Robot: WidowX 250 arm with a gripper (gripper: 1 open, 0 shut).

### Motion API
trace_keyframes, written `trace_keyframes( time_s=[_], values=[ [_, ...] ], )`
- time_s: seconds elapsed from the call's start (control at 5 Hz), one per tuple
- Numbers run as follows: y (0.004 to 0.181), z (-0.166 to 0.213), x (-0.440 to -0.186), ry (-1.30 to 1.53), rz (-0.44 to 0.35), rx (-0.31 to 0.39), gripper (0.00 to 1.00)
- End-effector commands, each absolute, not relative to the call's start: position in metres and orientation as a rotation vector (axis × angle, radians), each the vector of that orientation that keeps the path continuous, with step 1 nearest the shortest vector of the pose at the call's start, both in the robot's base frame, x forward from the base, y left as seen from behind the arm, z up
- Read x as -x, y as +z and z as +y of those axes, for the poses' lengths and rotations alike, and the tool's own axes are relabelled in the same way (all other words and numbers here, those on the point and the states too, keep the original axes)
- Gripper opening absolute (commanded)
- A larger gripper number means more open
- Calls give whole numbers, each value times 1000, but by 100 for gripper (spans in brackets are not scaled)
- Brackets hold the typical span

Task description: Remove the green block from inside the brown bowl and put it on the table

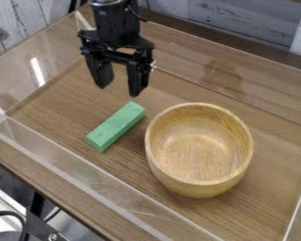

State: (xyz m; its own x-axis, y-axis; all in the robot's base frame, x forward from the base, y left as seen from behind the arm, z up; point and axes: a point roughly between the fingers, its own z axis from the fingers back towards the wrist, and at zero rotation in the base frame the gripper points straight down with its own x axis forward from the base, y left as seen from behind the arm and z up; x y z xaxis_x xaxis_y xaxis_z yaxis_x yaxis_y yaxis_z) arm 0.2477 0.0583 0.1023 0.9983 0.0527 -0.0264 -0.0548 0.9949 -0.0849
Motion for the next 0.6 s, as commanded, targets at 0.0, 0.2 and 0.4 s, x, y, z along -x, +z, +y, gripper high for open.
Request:
trace_keyframes(
  time_s=[0.0,0.2,0.4],
  values=[
    [107,62,-248,38,-20,52,100],
    [95,67,-242,38,-8,37,100],
    [86,71,-237,43,3,27,100]
  ],
)
